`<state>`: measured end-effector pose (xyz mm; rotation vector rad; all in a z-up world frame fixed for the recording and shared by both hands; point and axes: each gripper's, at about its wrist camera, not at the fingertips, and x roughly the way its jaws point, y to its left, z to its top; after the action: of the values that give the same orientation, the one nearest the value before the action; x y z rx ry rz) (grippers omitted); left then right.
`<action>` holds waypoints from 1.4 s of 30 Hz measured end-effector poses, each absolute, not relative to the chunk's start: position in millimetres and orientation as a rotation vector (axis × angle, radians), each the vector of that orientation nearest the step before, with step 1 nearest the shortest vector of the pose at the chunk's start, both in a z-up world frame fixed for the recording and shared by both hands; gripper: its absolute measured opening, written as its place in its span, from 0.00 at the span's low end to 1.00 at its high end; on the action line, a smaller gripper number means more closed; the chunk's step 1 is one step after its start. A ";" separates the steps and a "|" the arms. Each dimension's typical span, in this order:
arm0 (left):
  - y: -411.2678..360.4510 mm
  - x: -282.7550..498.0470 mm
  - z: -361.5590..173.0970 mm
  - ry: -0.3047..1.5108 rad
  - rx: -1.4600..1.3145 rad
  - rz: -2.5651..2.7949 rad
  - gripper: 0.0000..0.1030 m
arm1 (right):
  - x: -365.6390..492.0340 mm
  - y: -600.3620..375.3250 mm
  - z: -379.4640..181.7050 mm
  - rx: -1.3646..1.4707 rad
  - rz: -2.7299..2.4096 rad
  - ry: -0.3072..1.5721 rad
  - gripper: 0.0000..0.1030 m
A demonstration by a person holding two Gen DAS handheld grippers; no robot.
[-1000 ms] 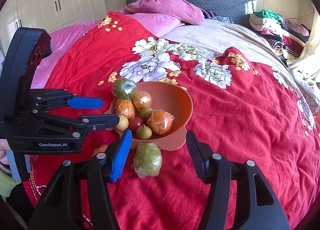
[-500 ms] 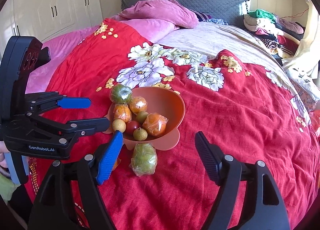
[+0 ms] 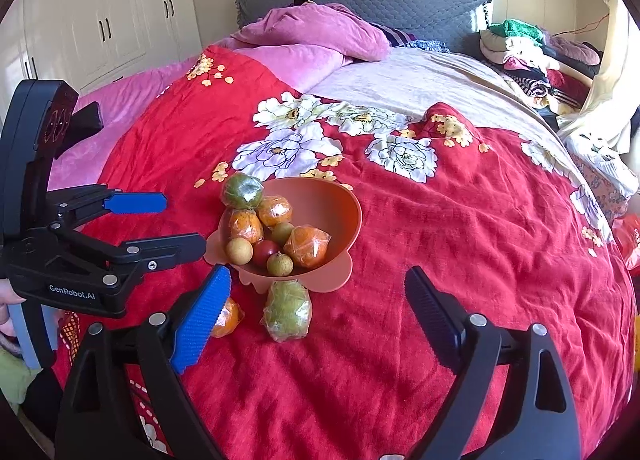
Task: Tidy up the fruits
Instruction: 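Withdraw both open tools from the bowl toward the remaining wrapped fruits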
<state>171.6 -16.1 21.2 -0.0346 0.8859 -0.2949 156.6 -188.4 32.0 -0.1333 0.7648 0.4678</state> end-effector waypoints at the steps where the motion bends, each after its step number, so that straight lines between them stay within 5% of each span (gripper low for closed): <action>1: -15.7 170.7 22.1 0.885 -0.035 -0.293 0.81 | 155.6 -188.6 32.7 -0.133 0.468 0.763 0.88; 42: -8.4 131.6 -1.0 0.948 0.002 -0.267 0.88 | 123.7 -196.9 12.9 -0.155 0.484 0.834 0.90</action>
<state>131.6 -8.4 -1.0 0.0024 0.9479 -0.2668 123.7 -196.9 12.9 -0.1546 0.8340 0.4835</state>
